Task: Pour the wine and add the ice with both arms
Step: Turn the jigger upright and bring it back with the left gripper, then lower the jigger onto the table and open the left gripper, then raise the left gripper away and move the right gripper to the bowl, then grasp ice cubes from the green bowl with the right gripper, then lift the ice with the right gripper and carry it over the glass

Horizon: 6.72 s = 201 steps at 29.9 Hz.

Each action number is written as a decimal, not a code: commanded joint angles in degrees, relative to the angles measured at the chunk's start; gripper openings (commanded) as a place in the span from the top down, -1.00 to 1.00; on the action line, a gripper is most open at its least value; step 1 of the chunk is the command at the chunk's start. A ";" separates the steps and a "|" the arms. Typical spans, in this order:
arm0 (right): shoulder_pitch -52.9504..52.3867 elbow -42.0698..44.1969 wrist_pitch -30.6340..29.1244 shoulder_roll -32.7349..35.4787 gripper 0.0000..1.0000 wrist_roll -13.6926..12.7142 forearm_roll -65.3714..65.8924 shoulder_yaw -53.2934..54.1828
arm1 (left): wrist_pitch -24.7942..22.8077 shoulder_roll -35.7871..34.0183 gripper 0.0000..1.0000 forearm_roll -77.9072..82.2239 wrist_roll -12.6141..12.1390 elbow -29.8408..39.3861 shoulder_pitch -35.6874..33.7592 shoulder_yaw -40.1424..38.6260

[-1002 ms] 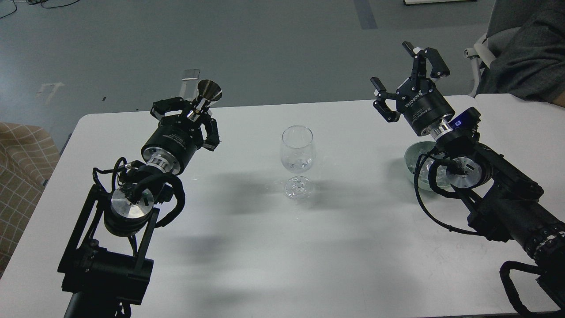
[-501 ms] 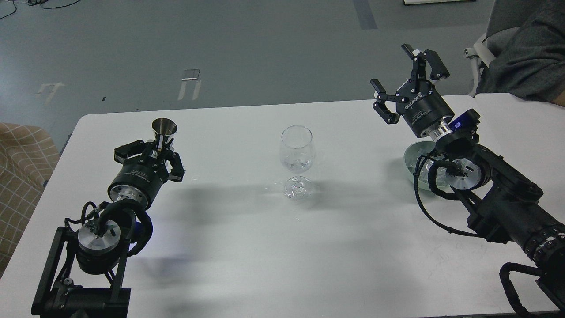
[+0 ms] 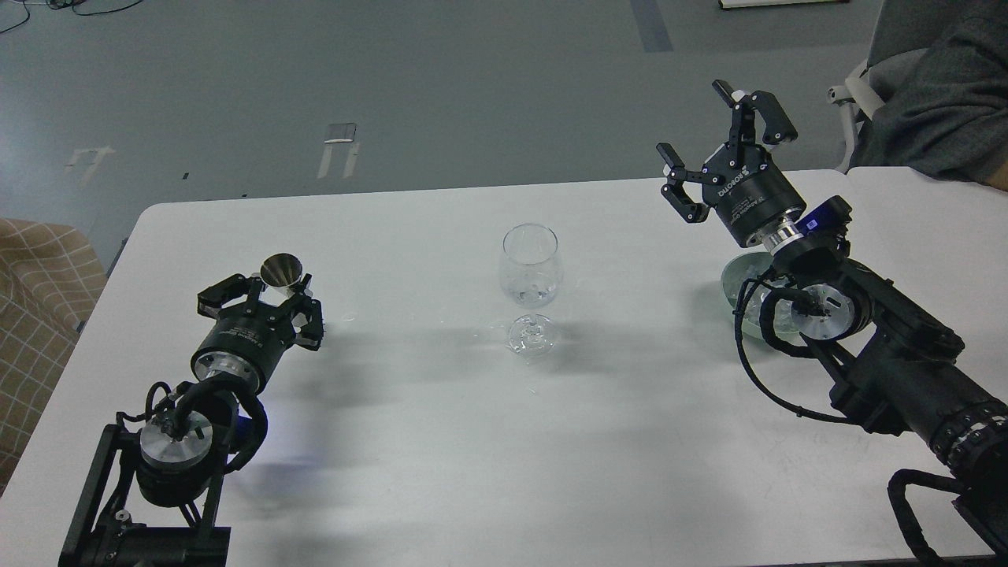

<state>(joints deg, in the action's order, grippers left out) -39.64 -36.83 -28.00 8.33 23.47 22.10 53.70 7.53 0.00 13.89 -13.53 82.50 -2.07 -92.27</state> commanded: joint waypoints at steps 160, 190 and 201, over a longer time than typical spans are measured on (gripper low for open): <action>19.69 -20.74 28.79 25.25 -0.13 -2.64 100.42 -4.04 | -27.13 -19.25 -0.95 33.22 11.77 -8.76 -17.01 6.93; 18.28 -36.00 27.57 34.54 1.00 -2.81 96.48 0.52 | -27.21 -19.34 -0.95 33.22 11.77 -8.68 -17.09 6.84; -4.82 -52.73 10.43 44.50 1.00 -2.73 83.29 0.36 | -27.21 -19.16 -0.95 33.22 11.69 -8.33 -17.53 6.93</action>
<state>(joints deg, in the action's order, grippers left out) -36.93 -88.38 -13.14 52.72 20.75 107.24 54.85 -19.69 -19.16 47.11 -1.73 73.94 -19.53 -85.39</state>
